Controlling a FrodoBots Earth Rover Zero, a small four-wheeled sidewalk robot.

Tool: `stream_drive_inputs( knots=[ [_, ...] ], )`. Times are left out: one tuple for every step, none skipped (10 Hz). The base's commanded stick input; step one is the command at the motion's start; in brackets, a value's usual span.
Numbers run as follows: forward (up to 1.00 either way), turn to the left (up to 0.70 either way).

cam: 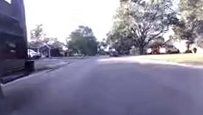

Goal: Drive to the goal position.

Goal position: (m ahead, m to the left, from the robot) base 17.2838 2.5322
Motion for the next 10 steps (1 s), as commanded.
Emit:
stream_drive_inputs(
  knots=[
    [1.0,0.0],
    [1.0,0.0],
    [1.0,0.0],
    [1.0,0.0],
    [1.0,0.0],
    [1.0,0.0],
    [1.0,0.0],
    [1.0,0.0],
    [1.0,0.0],
    [1.0,0.0]
  ],
)
